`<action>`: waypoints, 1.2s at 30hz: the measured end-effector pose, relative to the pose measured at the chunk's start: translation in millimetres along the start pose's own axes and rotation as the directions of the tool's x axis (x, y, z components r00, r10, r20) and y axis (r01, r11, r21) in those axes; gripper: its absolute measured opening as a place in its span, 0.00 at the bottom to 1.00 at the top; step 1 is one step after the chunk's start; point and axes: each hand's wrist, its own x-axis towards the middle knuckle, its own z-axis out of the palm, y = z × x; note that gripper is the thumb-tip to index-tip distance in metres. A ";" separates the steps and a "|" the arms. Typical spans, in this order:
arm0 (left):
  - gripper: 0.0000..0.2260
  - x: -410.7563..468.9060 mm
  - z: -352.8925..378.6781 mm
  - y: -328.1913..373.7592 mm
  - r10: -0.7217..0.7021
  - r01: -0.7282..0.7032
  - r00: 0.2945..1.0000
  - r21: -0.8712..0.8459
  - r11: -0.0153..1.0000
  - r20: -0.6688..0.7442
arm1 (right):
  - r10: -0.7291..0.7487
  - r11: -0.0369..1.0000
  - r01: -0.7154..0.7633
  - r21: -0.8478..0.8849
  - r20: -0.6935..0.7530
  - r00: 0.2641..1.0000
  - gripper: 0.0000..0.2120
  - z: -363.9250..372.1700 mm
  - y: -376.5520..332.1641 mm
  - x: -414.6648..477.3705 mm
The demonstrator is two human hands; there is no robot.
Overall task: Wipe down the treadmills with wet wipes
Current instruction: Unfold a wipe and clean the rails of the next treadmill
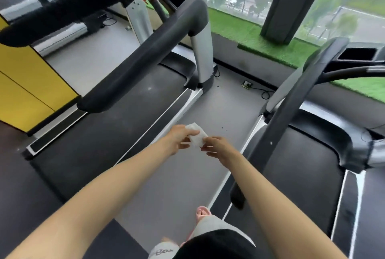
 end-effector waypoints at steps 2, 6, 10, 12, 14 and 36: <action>0.11 14.6 1.7 13.9 0.012 -0.013 1.000 0.022 1.000 0.014 | -0.018 1.000 0.018 0.019 -0.032 0.999 0.09 -1.9 -10.1 10.2; 0.08 47.8 1.2 34.3 0.007 -0.009 0.999 0.033 0.999 0.053 | -0.033 0.998 0.039 0.050 -0.110 0.993 0.14 -0.1 -22.8 38.9; 0.07 96.1 -2.7 30.0 0.057 -0.067 0.991 0.073 0.995 0.125 | -0.060 0.987 0.098 0.125 -0.276 0.959 0.12 11.5 -15.8 82.1; 0.08 127.2 -7.3 23.8 0.115 -0.134 0.979 0.108 0.985 0.166 | -0.083 0.973 0.152 0.174 -0.351 0.933 0.07 22.7 -8.5 108.7; 0.09 162.4 -13.6 14.5 0.168 -0.198 0.959 0.113 0.974 0.228 | -0.126 0.958 0.217 0.189 -0.402 0.907 0.06 32.7 1.9 138.3; 0.12 255.5 -4.1 46.6 0.162 -0.293 0.839 0.181 0.939 0.520 | -0.105 0.948 0.275 0.158 -0.661 0.743 0.06 29.0 -6.2 204.5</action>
